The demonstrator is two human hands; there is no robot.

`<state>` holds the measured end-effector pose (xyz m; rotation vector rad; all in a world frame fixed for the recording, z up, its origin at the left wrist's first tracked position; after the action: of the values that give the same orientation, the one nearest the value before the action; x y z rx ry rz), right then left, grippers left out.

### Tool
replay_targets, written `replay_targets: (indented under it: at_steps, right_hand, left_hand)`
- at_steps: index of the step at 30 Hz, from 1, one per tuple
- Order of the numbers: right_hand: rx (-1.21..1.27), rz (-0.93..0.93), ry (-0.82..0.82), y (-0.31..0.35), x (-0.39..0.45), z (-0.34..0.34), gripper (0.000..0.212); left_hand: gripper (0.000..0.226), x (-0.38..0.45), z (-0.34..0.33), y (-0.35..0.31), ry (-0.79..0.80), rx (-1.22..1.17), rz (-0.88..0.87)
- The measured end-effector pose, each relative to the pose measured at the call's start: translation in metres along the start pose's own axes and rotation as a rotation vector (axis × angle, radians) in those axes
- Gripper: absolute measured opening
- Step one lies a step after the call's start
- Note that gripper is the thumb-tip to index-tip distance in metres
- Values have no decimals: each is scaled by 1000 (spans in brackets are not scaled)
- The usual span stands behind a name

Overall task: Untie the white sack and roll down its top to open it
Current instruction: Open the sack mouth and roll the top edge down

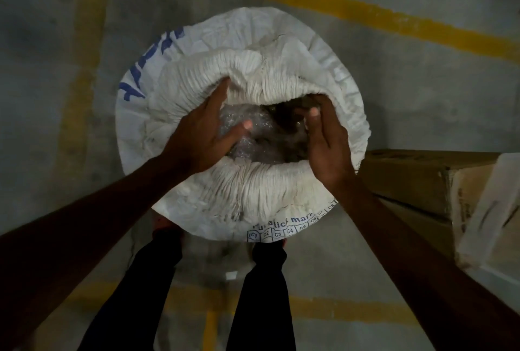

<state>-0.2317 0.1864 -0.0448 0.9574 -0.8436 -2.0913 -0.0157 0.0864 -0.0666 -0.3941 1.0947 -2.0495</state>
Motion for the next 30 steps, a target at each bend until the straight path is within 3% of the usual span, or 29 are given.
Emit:
replay_targets:
  at_steps: [2,4,9,12,15,17,20,23,28,30]
  right_hand:
    - [144,-71,5,-3,7,-11,50]
    - [180,-85,-28,3,12,-16,51]
    - [2,90,-194,14,23,-8,49]
    - [-293,174,-184,11,24,-3,44]
    - [-582,339,-17,7,14,1,40]
    - [-738,357,229,0,4,-6,45]
    - [-931,309,558,-16,-16,-13,49]
    - [-1041,286,642,-26,-34,-10,42]
    - [-1314,493,589,-36,-62,-16,61]
    - [-1216,363,666,-42,-67,-19,56]
  left_hand:
    - [80,10,-2,1,-24,-149,-14]
    - [72,18,-1,2,-39,-149,-56]
    - [64,29,11,15,-119,127,-280]
    - [68,19,14,20,-41,390,-287]
    - [54,1,9,20,48,602,-366]
    - [39,-15,0,19,125,656,-464]
    - [43,-41,-13,21,270,707,-500]
    - [51,-62,-8,21,395,730,-476]
    - [67,-92,-11,24,623,664,-651]
    - [71,-99,-10,30,652,595,-632]
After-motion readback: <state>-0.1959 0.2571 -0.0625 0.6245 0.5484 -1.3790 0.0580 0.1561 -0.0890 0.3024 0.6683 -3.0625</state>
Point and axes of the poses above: each hand's wrist, its own x-axis towards the middle knuckle, its own z-axis out of the back of the hand, y = z × x, the point moved 3 cm from there along x, towards the middle knuckle, and after that the axes turned 12 degrees about -z, right-handed, at the moved point
